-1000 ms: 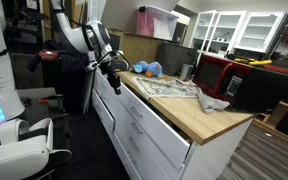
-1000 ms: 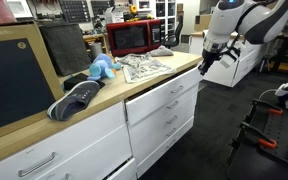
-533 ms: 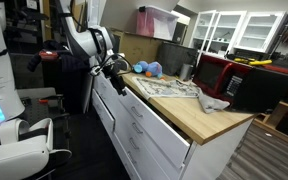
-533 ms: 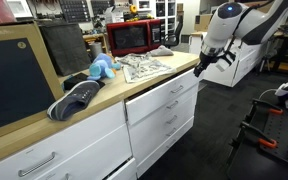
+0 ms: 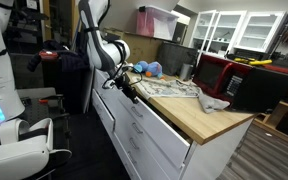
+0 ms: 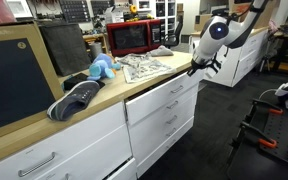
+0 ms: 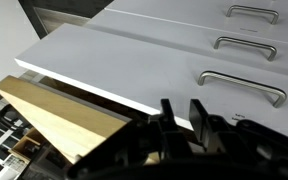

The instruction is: Push closed the top right drawer of the chest of drawers

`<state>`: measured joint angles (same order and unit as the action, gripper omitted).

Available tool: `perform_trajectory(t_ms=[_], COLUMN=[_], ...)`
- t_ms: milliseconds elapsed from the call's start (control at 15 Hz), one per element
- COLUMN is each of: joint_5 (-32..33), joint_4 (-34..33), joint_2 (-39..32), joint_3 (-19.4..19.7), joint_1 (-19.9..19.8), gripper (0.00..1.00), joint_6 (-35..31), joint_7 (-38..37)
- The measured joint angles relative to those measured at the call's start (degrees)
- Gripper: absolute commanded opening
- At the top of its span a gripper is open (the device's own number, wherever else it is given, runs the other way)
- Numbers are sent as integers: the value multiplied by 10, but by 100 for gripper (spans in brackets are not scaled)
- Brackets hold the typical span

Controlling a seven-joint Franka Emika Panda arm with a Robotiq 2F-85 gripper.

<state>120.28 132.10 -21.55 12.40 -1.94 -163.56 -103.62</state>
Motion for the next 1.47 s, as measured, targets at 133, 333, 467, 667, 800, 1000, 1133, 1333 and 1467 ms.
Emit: perform_trajectory(t_ms=[133, 333, 467, 667, 800, 1000, 1133, 1333, 1467], joint_5=[44, 99, 136, 176, 196, 222, 240, 268, 275], joint_4=[-29, -67, -91, -123, -133, -135, -135, -134, -139], joint_2=[-38, -83, -108, -138, -148, -151, -152, -152, -154], joint_3=[-12, -27, -37, -46, -48, -49, -49, -58, -99], joint_1=[-5, -16, -22, -31, -35, -38, -39, -50, -90], gripper=[0, 0, 0, 0, 0, 0, 0, 0, 0], joint_6=[5, 18, 33, 50, 51, 52, 52, 57, 81], joint_7=[-30, -53, -62, -64, -64, -64, -64, -49, -8])
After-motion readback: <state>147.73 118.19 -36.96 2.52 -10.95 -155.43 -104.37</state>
